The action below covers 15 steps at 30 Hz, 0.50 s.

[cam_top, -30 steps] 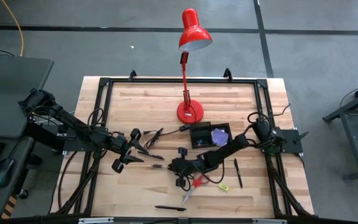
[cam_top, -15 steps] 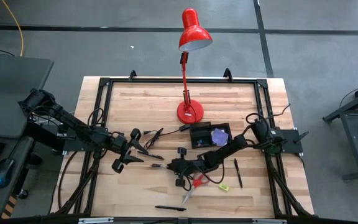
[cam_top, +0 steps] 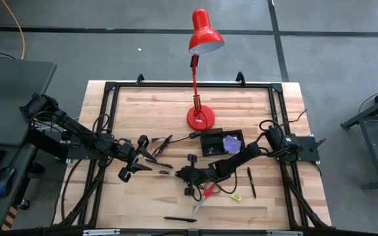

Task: Pick and place office supplies into organizer
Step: Put the black pen into the desk organizer

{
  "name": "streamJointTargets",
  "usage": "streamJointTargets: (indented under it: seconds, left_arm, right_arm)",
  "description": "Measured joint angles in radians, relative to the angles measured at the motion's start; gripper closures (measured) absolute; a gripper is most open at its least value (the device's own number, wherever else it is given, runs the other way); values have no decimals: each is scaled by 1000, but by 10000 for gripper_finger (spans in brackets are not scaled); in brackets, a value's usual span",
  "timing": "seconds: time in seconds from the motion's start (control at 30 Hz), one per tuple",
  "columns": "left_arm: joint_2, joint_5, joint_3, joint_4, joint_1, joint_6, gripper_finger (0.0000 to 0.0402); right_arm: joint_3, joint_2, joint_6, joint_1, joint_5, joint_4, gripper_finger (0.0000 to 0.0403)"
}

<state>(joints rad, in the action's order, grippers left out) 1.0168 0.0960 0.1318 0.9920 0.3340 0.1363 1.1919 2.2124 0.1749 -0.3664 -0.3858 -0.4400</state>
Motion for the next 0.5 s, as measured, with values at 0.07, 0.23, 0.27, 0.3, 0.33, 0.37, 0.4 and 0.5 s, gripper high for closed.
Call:
streamJointTargets:
  seconds: [0.07,0.23,0.27,0.3,0.33,0.37,0.4,0.5]
  left_arm:
    - [0,2,0,0,0,0,229]
    - [0,2,0,0,0,0,229]
    - [0,2,0,0,0,0,229]
    - [0,2,0,0,0,0,229]
    - [0,2,0,0,0,0,229]
    - [0,2,0,0,0,0,229]
    - [0,2,0,0,0,0,229]
    - [0,2,0,0,0,0,229]
  right_arm:
    - [0,0,0,0,1,-4,389]
    - [0,-13,-19,-10,0,-14,390]
    - [0,-18,-25,-15,0,-20,390]
    - [0,-26,-31,-21,-4,-20,390]
    - [0,-35,-39,-26,-12,-19,390]
    - [0,-46,-46,-33,-27,-13,390]
    - [0,-58,-53,-40,-45,-6,389]
    - [1,-96,-64,-63,-101,38,389]
